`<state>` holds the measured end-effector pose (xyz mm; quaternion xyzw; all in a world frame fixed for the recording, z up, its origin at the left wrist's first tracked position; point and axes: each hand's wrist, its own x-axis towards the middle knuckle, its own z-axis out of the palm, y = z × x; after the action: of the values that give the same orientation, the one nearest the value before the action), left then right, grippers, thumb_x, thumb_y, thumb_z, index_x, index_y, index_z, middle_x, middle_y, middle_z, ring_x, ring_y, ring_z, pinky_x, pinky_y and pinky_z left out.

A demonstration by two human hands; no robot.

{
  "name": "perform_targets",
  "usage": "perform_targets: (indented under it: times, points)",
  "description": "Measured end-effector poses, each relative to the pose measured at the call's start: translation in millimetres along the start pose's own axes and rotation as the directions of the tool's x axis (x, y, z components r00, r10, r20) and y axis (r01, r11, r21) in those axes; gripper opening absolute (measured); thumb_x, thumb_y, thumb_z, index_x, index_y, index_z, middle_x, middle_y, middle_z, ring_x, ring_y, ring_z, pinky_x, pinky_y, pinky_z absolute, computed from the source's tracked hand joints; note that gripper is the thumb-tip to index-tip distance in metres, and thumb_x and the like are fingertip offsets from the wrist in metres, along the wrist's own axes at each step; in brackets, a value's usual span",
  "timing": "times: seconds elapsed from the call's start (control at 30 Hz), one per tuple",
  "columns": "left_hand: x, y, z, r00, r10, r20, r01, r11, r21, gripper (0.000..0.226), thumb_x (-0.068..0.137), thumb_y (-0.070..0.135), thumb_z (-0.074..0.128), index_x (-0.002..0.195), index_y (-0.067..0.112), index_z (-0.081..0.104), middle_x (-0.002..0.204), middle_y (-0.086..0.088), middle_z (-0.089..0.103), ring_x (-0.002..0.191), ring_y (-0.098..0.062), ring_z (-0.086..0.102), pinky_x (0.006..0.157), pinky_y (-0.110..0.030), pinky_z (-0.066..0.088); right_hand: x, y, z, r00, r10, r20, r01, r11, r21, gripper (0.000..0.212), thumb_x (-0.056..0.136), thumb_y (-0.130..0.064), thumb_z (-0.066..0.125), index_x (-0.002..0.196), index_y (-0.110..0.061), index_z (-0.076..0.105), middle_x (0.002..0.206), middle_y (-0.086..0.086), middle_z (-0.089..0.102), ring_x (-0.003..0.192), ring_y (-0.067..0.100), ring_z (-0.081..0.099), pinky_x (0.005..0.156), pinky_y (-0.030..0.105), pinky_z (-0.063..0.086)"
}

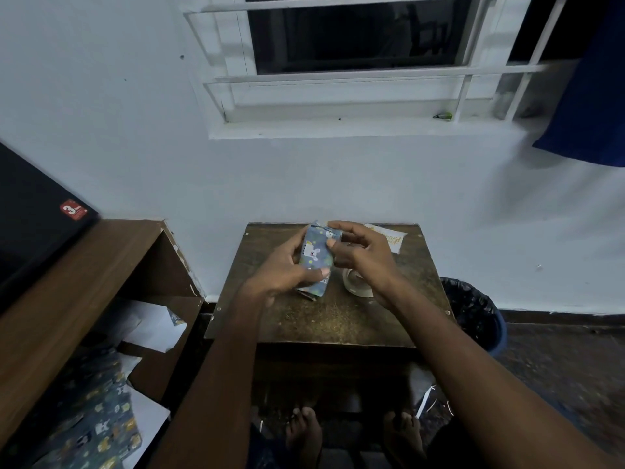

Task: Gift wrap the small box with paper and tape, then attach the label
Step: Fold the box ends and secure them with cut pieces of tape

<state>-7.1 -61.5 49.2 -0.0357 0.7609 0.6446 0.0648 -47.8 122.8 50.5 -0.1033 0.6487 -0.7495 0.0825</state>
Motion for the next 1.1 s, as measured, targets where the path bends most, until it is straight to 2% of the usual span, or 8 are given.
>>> perform_targets:
  times: [0.1, 0.23, 0.4, 0.5, 0.63, 0.73, 0.9, 1.1]
  points:
    - [-0.5, -0.9, -1.7, 1.0, 0.008, 0.015, -0.008, 0.999, 0.044, 0.08, 0.082, 0.012, 0.09, 0.15, 0.033, 0.054, 0.124, 0.009, 0.077, 0.115, -0.015, 0.073, 0.092, -0.031, 0.061, -1.4, -4.3, 1.4, 0.995, 0.09, -0.047, -0.086, 0.992, 0.092, 0.024, 0.097, -0.012, 0.073, 0.12, -0.009, 0.073, 0.106, 0.012, 0.078, 0.083, 0.02, 0.076, 0.065, 0.03, 0.062]
    - [-3.6, 4.9, -3.8, 0.996, 0.085, 0.029, -0.086, 0.995, 0.044, 0.077, 0.083, 0.012, 0.089, 0.15, 0.034, 0.056, 0.128, 0.012, 0.074, 0.114, -0.006, 0.072, 0.084, -0.022, 0.059, 6.3, -0.5, -2.6, 0.971, 0.222, -0.092, -0.208, 0.968, 0.139, 0.023, 0.101, -0.026, 0.067, 0.116, -0.009, 0.074, 0.107, 0.015, 0.079, 0.1, 0.033, 0.076, 0.084, 0.041, 0.064]
    - [-1.6, 0.2, -8.3, 0.985, 0.168, 0.043, -0.173, 0.962, 0.213, 0.095, 0.071, 0.019, 0.098, 0.154, 0.028, 0.052, 0.137, 0.013, 0.07, 0.127, -0.006, 0.065, 0.108, -0.035, 0.053, 11.1, 5.9, -6.6, 0.932, 0.341, -0.122, -0.292, 0.906, 0.305, 0.023, 0.106, -0.018, 0.058, 0.119, -0.003, 0.068, 0.107, 0.016, 0.079, 0.099, 0.028, 0.078, 0.082, 0.036, 0.065]
    - [-0.2, -1.8, -7.9, 0.961, 0.275, -0.041, -0.241, 0.896, 0.373, 0.093, 0.064, 0.036, 0.098, 0.147, 0.029, 0.058, 0.134, 0.012, 0.069, 0.121, -0.006, 0.067, 0.105, -0.041, 0.057, 13.2, 11.0, -5.4, 0.924, 0.36, -0.132, -0.302, 0.895, 0.329, 0.021, 0.103, -0.005, 0.058, 0.118, 0.007, 0.067, 0.112, 0.019, 0.077, 0.1, 0.029, 0.077, 0.077, 0.031, 0.065]
    - [0.0, -3.6, -6.2, 0.899, 0.386, -0.209, -0.222, 0.811, 0.542, 0.083, 0.066, 0.037, 0.093, 0.142, 0.028, 0.062, 0.132, 0.009, 0.067, 0.118, -0.009, 0.065, 0.101, -0.04, 0.057, 11.1, 13.4, -2.4, 0.943, 0.293, -0.156, -0.287, 0.956, 0.057, 0.019, 0.097, 0.001, 0.065, 0.115, 0.003, 0.07, 0.118, 0.015, 0.074, 0.089, 0.024, 0.079, 0.077, 0.032, 0.064]
    - [3.1, -5.5, -4.1, 0.895, 0.373, -0.243, -0.06, 0.642, 0.764, 0.094, 0.068, 0.038, 0.092, 0.153, 0.028, 0.052, 0.149, 0.003, 0.056, 0.134, -0.022, 0.054, 0.104, -0.048, 0.053, 9.6, 16.4, -5.9, 0.951, 0.223, -0.215, -0.262, 0.949, -0.175, 0.029, 0.092, 0.0, 0.069, 0.121, -0.001, 0.069, 0.106, 0.015, 0.075, 0.068, 0.021, 0.074, 0.077, 0.042, 0.058]
    - [-0.7, -11.5, 10.7, 0.985, 0.09, -0.146, 0.122, 0.237, 0.964, 0.114, 0.08, 0.051, 0.085, 0.167, 0.028, 0.015, 0.172, -0.007, 0.013, 0.155, -0.029, 0.02, 0.119, -0.047, 0.03, 5.8, 10.3, -21.5, 0.986, 0.072, -0.152, -0.158, 0.701, -0.696, 0.026, 0.081, 0.002, 0.071, 0.084, -0.022, 0.078, 0.085, -0.005, 0.075, 0.088, 0.013, 0.07, 0.077, 0.028, 0.054]
    - [2.2, -12.7, 31.8, 0.982, 0.1, -0.16, 0.136, 0.215, 0.967, 0.115, 0.079, 0.065, 0.079, 0.165, 0.021, 0.016, 0.173, -0.012, 0.005, 0.155, -0.032, 0.016, 0.12, -0.048, 0.024, -1.2, 2.8, -32.5, 0.993, 0.115, -0.004, -0.07, 0.569, -0.819, 0.025, 0.079, 0.004, 0.07, 0.085, -0.016, 0.083, 0.084, -0.003, 0.076, 0.086, 0.012, 0.069, 0.074, 0.027, 0.052]
